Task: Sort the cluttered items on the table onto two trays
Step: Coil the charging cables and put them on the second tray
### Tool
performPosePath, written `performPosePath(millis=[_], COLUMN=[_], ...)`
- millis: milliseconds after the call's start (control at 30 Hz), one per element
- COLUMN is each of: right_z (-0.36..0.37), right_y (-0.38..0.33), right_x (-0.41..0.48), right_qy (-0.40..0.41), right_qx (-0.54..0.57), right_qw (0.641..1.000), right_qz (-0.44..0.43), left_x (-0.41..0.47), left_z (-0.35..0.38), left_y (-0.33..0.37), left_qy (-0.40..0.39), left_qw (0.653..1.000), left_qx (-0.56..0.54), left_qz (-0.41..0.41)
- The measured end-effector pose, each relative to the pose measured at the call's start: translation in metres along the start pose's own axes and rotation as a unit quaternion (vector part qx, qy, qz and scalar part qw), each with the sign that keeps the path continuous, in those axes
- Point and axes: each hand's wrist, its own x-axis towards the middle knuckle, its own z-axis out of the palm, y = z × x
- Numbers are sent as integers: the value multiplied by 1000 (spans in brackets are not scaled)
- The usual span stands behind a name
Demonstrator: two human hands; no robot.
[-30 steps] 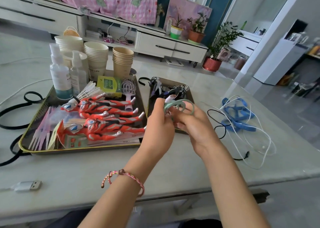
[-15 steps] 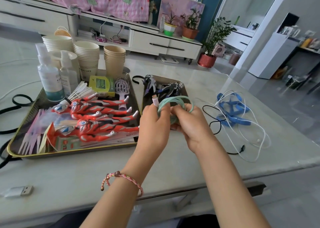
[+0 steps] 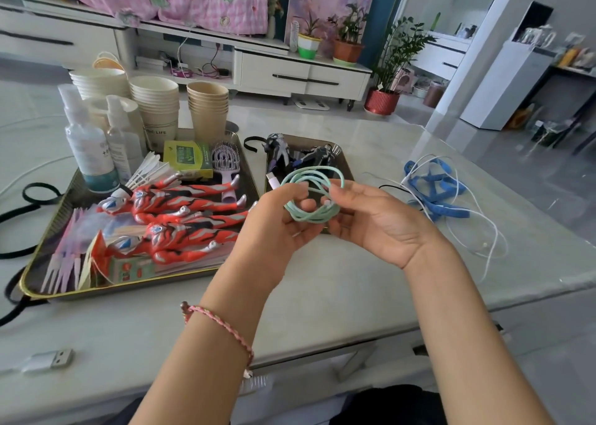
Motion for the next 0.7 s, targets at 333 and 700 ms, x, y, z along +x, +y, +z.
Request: performPosePath(millis=[333, 700], right_z=[8, 37], right_y=[3, 14], right_x=[-1, 3], right_qy=[39, 24], right_qx=[-90, -223], right_qw=[990, 967], right_qz=[-97, -124], left_x=[7, -5], left_z=[-1, -12], left_y=[3, 17], left_qy=[17, 56], left_qw=[994, 989], left_qx=[-109, 119], left_qz=[-23, 74])
